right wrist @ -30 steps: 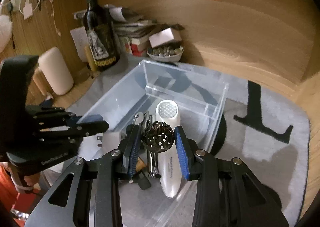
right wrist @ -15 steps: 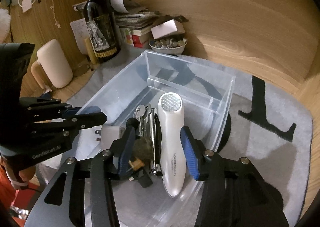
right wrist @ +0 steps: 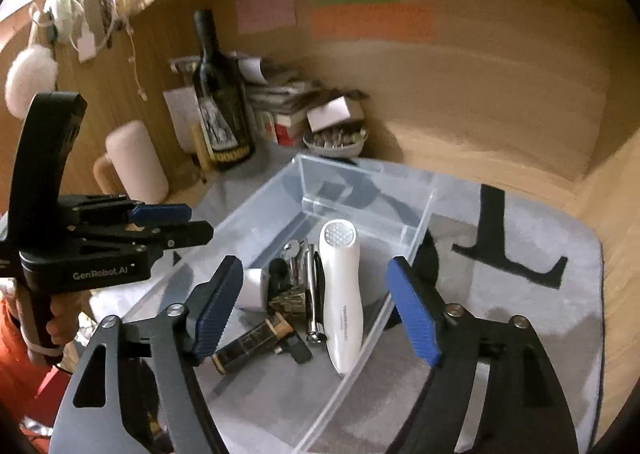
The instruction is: Organize rigid objects
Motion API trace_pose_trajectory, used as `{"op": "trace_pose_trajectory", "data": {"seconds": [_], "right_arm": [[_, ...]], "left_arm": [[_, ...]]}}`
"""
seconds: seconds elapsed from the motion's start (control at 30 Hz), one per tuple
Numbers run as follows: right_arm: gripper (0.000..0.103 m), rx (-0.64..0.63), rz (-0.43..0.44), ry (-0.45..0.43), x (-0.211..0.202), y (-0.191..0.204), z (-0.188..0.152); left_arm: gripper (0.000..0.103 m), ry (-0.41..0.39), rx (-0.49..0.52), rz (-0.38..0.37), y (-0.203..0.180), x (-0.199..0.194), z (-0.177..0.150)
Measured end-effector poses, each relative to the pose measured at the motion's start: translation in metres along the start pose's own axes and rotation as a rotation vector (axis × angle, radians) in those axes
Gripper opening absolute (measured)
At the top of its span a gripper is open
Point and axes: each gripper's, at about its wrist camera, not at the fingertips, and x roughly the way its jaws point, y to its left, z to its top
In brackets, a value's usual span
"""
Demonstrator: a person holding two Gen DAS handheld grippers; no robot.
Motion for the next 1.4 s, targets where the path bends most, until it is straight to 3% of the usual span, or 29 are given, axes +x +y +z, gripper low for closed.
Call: {"op": "trace_pose_trajectory", "data": {"seconds": [0.1, 0.17, 0.23, 0.3, 0.33, 0.37, 0.47, 0.77, 1.4], "right_arm": [[0.083, 0.016, -0.009, -0.029, -0.014, -0.002, -0.004], [0.086, 0.026, -0.015, -0.037, -0.02, -0.003, -0.007], [0.089, 0.033, -0.034, -0.045, -0.026, -0.003, -0.013], [0.092, 0.032, -0.053, -0.053, -0.031, -0.003, -0.019], [0.094, 0.033, -0.058, -0.056, -0.033, -0.002, -0.022], [0.097, 0.034, -0.063, -0.059, -0.035, -0.002, -0.025], [0.102, 0.037, -0.072, -0.069, -0.042, -0.001, -0.038], [0.102, 0.056, -0.072, -0.053, -0.041, 0.001, -0.064], [0.102, 0.059, -0.089, -0.053, -0.039, 0.001, -0.068]], "left_arm": [[0.065, -0.059, 0.029, 0.008, -0.014, -0.013, -0.006], [0.078, -0.1, 0.034, -0.005, -0.023, -0.021, -0.012], [0.078, -0.129, 0.028, -0.014, -0.028, -0.029, -0.017], [0.085, -0.153, 0.024, -0.023, -0.033, -0.034, -0.024], [0.094, -0.166, 0.015, -0.026, -0.035, -0.036, -0.028], [0.098, -0.18, 0.001, -0.027, -0.036, -0.038, -0.031], [0.098, -0.196, -0.012, -0.023, -0.039, -0.04, -0.041], [0.098, -0.169, -0.034, -0.022, -0.038, -0.03, -0.06], [0.098, -0.163, -0.021, -0.02, -0.039, -0.026, -0.063]]}}
